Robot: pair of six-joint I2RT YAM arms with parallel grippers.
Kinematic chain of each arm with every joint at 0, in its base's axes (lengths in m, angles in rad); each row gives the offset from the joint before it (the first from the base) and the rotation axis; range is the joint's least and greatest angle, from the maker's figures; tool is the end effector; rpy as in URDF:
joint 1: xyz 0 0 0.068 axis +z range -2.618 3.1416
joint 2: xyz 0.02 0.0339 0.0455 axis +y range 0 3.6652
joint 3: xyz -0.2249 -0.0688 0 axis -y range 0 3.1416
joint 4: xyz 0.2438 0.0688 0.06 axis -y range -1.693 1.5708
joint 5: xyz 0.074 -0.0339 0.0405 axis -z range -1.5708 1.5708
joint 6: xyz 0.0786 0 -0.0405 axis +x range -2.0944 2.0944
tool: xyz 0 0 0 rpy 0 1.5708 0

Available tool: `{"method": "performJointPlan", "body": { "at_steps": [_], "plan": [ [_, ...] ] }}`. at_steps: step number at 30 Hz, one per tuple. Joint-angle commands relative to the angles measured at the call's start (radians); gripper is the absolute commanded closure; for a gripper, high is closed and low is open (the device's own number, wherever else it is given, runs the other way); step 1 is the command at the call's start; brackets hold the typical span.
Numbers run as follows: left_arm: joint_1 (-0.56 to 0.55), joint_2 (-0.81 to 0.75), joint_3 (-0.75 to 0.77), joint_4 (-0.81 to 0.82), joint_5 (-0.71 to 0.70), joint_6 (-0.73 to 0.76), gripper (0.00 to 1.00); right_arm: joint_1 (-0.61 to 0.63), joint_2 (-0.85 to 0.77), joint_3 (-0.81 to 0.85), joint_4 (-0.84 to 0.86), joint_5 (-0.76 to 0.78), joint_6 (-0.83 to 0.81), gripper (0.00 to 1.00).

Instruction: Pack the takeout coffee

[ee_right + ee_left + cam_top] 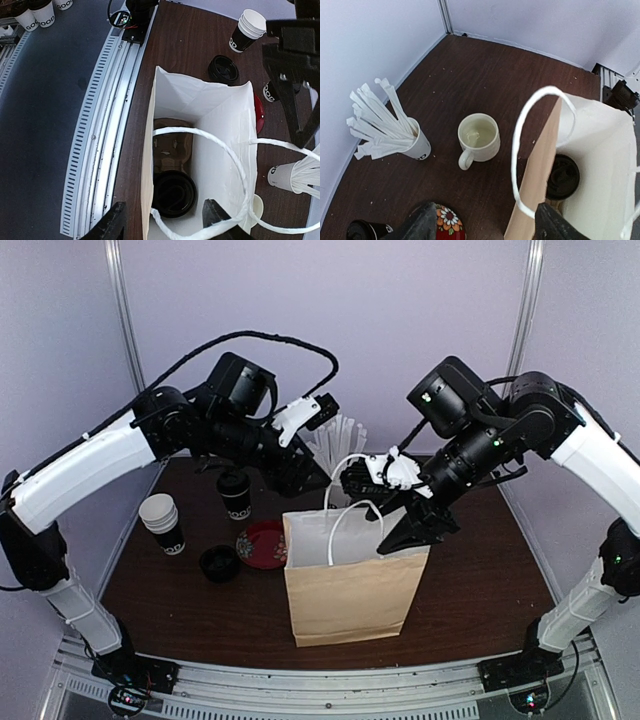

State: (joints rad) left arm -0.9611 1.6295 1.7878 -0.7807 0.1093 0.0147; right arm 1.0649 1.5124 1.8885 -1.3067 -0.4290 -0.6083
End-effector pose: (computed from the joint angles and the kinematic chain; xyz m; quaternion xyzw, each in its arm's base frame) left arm 0.2152 -0.3231 0.3470 0.4385 0.7730 -0.2510 0.3837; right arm 0.1160 0.2770 0.3667 -0.7334 0.5717 0.2664 0.2537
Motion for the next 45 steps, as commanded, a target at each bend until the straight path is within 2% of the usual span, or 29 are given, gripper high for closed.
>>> {"method": "performJointPlan", "body": {
  "at_steps": [1,5,7,10,13,19,22,29,32,35,45],
  "plan": [
    [0.006,-0.141,-0.024,-0.113,-0.017,0.035,0.25,0.0,-0.04,0.05,-0.073,-0.049,-0.053,0.39],
    [0.019,-0.23,-0.046,-0.162,-0.283,0.014,0.11,-0.003,-0.048,0.101,-0.142,-0.069,-0.1,0.27],
    [0.071,-0.228,-0.029,-0.22,-0.363,-0.01,0.07,-0.011,-0.054,0.131,-0.178,-0.074,-0.121,0.23],
    [0.213,-0.187,-0.019,-0.283,-0.349,-0.085,0.03,-0.048,-0.074,0.156,-0.212,-0.082,-0.143,0.2],
    [0.294,-0.087,-0.004,-0.317,-0.362,-0.075,0.02,-0.115,-0.103,0.148,-0.253,-0.088,-0.155,0.19],
    [0.465,0.215,0.255,-0.484,-0.219,-0.093,0.03,-0.356,-0.23,-0.046,-0.18,-0.085,-0.156,0.14],
    [0.524,0.331,0.349,-0.514,-0.157,-0.135,0.03,-0.422,-0.267,-0.134,-0.149,-0.087,-0.129,0.15],
    [0.567,0.515,0.475,-0.524,-0.23,-0.16,0.04,-0.48,-0.341,-0.266,-0.085,-0.107,-0.087,0.15],
    [0.585,0.553,0.49,-0.514,-0.196,-0.168,0.04,-0.492,-0.339,-0.276,-0.085,-0.111,-0.086,0.15],
    [0.606,0.579,0.491,-0.507,-0.136,-0.187,0.04,-0.496,-0.335,-0.284,-0.076,-0.118,-0.083,0.15],
    [0.611,0.624,0.494,-0.487,-0.149,-0.188,0.05,-0.499,-0.32,-0.298,-0.069,-0.145,-0.079,0.15]
  ]
}}
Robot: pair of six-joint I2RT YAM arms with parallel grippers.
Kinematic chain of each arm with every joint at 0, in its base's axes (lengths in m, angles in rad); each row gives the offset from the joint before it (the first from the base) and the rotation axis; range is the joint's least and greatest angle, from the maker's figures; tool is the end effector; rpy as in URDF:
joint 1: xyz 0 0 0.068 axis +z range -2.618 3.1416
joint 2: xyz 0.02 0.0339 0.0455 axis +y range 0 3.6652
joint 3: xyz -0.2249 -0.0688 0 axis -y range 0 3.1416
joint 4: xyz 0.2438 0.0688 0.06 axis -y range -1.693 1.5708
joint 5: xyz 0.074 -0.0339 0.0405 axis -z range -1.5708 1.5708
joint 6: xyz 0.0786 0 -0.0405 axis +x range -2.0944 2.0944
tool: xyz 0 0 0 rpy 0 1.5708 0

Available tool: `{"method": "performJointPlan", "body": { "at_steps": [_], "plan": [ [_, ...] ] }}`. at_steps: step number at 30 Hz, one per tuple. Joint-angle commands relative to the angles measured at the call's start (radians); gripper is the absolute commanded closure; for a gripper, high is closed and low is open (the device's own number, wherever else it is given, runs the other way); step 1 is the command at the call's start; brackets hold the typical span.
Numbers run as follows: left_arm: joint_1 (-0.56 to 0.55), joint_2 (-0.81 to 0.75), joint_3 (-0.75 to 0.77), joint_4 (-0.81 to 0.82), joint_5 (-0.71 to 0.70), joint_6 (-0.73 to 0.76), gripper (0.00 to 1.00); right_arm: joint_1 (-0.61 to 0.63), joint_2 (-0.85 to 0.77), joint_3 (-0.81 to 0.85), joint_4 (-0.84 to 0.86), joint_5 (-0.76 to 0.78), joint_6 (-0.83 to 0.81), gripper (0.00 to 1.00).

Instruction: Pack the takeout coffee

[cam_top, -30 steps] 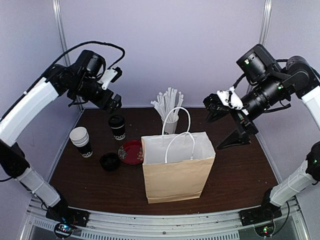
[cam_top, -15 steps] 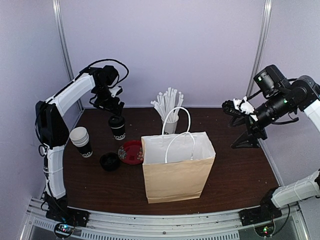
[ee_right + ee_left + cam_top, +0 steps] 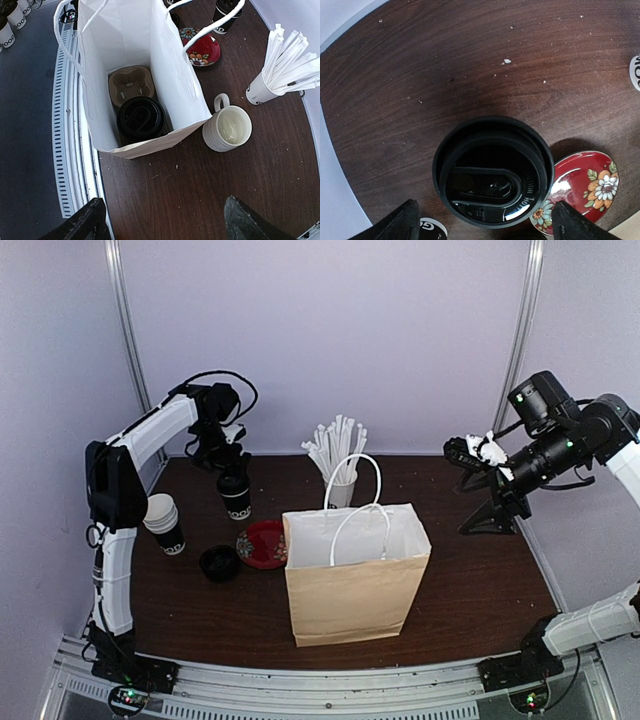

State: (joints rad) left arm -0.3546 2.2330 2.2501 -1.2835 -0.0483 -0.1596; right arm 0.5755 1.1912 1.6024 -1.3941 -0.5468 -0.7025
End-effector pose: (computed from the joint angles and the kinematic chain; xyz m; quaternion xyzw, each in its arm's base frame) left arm 0.4203 -0.1516 0.2095 0.0925 0.9838 -0.0155 0.1527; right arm 0.1577 0.1510 0.3574 -0.6124 0.6931 0.2402 0.2948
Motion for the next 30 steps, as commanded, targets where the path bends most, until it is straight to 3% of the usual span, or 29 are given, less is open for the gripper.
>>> {"method": "performJointPlan", "body": {
  "at_steps": [1,11,23,30],
  "plan": [
    [0.005,0.026,0.036,0.017,0.006,-0.013,0.05,-0.011,0.001,-0.016,0.021,-0.028,0.015,0.15],
    [0.005,0.07,0.07,0.041,0.027,-0.012,0.1,-0.013,0.01,-0.038,0.029,-0.03,0.015,0.15],
    [0.006,0.085,0.085,0.006,0.087,-0.015,0.29,-0.016,0.028,-0.051,0.044,-0.03,0.011,0.15],
    [0.004,-0.054,0.088,-0.03,0.064,-0.007,0.36,-0.016,0.043,-0.044,0.046,-0.024,0.008,0.16]
  ]
}}
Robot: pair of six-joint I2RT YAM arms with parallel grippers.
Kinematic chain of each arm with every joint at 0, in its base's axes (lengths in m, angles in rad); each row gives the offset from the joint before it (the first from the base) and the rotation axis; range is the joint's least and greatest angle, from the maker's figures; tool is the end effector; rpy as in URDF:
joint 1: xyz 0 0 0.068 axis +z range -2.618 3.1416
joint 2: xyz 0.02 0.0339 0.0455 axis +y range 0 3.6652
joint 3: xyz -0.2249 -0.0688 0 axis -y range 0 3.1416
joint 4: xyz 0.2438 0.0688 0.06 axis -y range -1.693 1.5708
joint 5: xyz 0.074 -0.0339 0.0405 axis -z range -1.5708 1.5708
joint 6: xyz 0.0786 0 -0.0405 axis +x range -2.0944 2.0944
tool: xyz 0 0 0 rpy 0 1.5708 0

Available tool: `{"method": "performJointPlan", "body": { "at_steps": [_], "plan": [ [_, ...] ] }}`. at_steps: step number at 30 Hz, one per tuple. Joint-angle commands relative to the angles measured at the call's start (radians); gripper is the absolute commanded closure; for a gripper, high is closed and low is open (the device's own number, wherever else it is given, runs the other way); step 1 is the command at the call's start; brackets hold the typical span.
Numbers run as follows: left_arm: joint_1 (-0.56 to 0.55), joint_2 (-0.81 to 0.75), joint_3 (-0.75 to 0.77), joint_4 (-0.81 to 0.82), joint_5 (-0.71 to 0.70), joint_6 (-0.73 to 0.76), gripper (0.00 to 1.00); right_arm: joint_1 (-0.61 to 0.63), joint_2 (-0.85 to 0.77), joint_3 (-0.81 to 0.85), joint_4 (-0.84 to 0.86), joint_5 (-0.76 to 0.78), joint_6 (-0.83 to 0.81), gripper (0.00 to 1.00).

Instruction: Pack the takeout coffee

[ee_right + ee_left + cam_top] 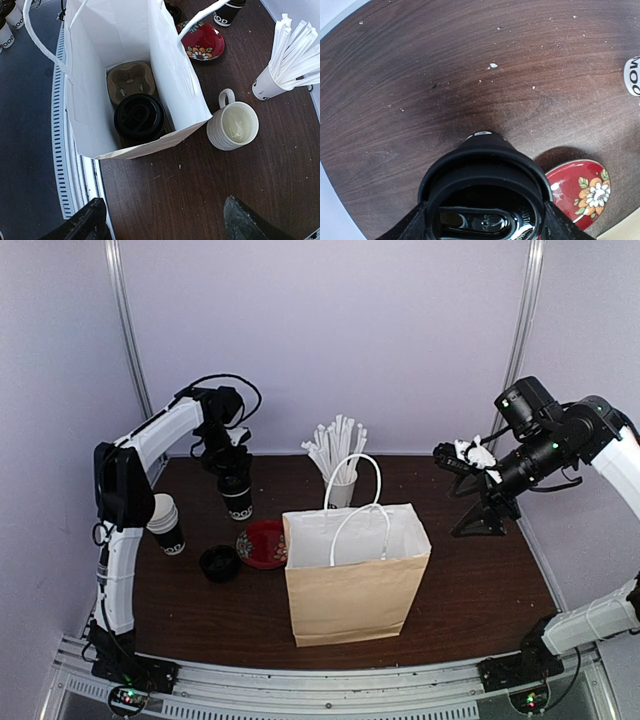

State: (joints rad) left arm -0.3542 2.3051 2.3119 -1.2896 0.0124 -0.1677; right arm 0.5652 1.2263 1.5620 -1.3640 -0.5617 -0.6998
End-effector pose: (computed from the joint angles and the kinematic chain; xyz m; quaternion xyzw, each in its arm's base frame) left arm 0.4287 -0.1596 0.1958 0.0930 0.9852 -0.0430 0.1371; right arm 0.1693 0.1569 0.3418 -0.6071 0.7027 0.2491 0.2748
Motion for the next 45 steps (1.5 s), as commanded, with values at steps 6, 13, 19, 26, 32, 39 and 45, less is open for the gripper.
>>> {"method": "performJointPlan", "body": {
  "at_steps": [6,13,19,26,32,39,45],
  "plan": [
    [-0.04,-0.348,-0.069,-0.031,-0.017,0.03,0.36,-0.011,0.026,0.013,0.014,0.003,0.001,0.16],
    [-0.232,-0.613,-0.414,-0.016,-0.064,0.075,0.35,-0.037,0.048,0.051,0.009,0.021,-0.009,0.16],
    [-0.394,-0.791,-0.708,0.03,-0.035,0.013,0.35,-0.042,0.073,0.073,0.011,0.02,-0.004,0.16],
    [-0.513,-0.915,-0.928,0.152,0.037,-0.053,0.35,-0.044,0.11,0.104,0.006,0.0,0.004,0.16],
    [-0.577,-0.938,-1.065,0.26,0.032,-0.101,0.36,-0.044,0.124,0.113,0.0,-0.013,0.003,0.17],
    [-0.595,-0.943,-1.163,0.355,0.042,-0.122,0.36,-0.044,0.115,0.094,0.002,-0.012,0.001,0.16],
    [-0.617,-0.902,-1.183,0.354,0.032,-0.113,0.33,-0.044,0.114,0.075,0.011,-0.016,-0.001,0.17]
  ]
}}
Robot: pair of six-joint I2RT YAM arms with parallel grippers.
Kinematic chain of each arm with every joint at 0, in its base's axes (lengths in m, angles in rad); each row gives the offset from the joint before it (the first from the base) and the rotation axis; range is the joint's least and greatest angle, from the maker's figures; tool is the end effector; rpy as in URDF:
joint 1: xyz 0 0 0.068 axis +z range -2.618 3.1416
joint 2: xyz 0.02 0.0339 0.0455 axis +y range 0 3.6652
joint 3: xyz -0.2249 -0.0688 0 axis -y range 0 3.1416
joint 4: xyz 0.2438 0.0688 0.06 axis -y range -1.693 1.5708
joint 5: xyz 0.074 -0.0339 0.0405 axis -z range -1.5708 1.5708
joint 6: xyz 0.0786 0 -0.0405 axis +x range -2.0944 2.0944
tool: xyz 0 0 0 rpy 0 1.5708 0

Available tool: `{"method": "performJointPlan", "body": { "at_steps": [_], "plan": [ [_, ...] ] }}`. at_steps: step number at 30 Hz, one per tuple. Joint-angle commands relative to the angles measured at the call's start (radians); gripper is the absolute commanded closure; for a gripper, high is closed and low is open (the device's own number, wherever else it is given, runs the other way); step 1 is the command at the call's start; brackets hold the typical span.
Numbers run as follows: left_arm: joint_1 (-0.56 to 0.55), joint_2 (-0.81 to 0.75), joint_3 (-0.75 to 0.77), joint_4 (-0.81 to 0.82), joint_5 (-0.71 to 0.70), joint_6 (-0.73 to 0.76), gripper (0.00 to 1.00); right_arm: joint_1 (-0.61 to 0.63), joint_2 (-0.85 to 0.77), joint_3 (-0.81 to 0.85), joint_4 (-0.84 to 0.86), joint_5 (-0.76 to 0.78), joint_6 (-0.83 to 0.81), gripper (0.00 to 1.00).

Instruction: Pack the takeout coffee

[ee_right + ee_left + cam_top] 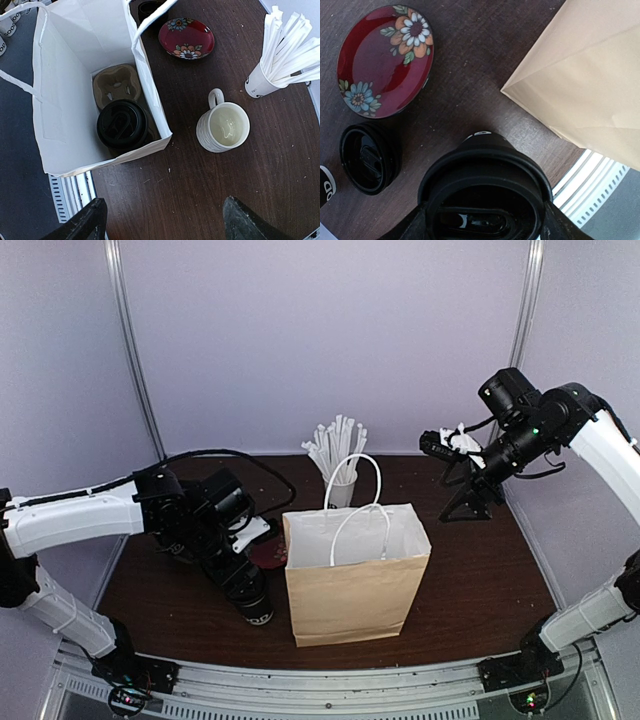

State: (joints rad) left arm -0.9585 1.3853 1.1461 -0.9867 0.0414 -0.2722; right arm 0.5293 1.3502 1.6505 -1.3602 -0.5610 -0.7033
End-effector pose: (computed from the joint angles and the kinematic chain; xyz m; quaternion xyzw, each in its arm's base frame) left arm 0.1589 -0.2320 0.1915 0.3347 0.9263 -0.1157 0.1283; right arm 0.1987 0.1647 0.3398 -0.5945 0.7183 0.2457 0.2652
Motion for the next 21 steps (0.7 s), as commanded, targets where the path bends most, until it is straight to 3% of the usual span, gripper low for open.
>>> {"method": "performJointPlan", "body": {
  "at_steps": [1,12,13,14,21],
  "plan": [
    [-0.015,0.022,-0.021,0.052,0.006,-0.009,0.32,-0.009,-0.009,-0.015,0.008,-0.018,0.002,0.17],
    [-0.03,0.054,-0.033,-0.014,0.039,-0.009,0.27,-0.009,-0.011,-0.03,0.012,-0.027,-0.005,0.17],
    [-0.033,0.053,-0.029,-0.02,0.043,-0.008,0.09,-0.008,-0.011,-0.032,0.011,-0.027,-0.005,0.17],
    [-0.035,0.053,-0.018,-0.034,0.044,-0.008,0.03,-0.008,-0.011,-0.033,0.011,-0.027,-0.005,0.17],
    [-0.037,0.059,0.082,-0.148,0.044,0.001,0.03,-0.008,-0.022,-0.043,0.014,-0.035,-0.004,0.17]
  ]
}}
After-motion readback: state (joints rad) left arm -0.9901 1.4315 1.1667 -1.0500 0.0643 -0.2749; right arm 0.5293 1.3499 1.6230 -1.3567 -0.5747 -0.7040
